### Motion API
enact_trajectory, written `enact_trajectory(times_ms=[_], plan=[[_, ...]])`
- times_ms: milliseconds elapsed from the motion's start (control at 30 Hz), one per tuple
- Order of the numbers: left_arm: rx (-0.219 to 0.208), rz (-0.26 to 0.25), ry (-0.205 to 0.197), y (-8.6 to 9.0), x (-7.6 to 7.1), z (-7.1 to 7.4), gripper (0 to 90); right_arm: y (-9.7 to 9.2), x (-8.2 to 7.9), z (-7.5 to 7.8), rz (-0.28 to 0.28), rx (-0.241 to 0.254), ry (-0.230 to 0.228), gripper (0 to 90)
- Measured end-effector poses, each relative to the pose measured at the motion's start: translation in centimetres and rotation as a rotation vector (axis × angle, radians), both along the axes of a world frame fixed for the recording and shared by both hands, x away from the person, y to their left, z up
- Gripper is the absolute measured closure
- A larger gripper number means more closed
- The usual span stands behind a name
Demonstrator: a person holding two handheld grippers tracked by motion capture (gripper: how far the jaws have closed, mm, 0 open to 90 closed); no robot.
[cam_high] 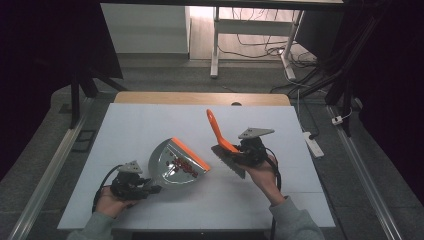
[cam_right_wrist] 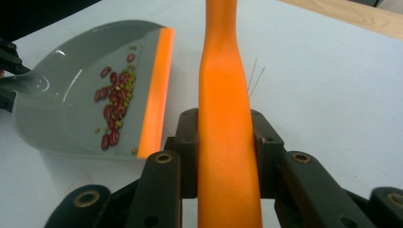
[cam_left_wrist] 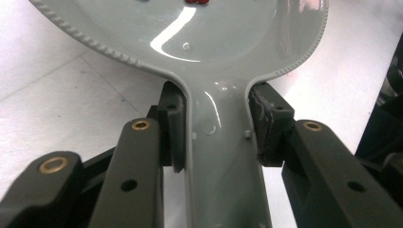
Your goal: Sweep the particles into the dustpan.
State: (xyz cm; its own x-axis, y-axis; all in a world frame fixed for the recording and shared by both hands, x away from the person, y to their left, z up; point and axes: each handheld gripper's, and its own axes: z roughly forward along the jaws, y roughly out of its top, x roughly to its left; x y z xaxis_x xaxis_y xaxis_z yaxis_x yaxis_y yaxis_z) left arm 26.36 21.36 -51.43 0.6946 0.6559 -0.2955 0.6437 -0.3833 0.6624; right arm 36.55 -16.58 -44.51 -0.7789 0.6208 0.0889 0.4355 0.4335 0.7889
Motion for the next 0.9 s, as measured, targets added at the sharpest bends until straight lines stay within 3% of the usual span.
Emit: enact_trajectory(times_ms=[333,600,900], plan=[[-0.027,0.044,-0.015,0.6,-0.5,0.0,61.2,-1.3,-0.1,0.4,-0.021,0.007,-0.007,70.4],[-0.056,0.114,-0.023,1.2,-1.0,-0.1,61.1,-2.4,-0.1,0.6,-0.044,0.012,-0.011,70.5],[-0.052,0.174,-0.020,1.2,-1.6,-0.2,61.1,-3.3,-0.1,0.5,-0.059,0.011,-0.007,70.4]])
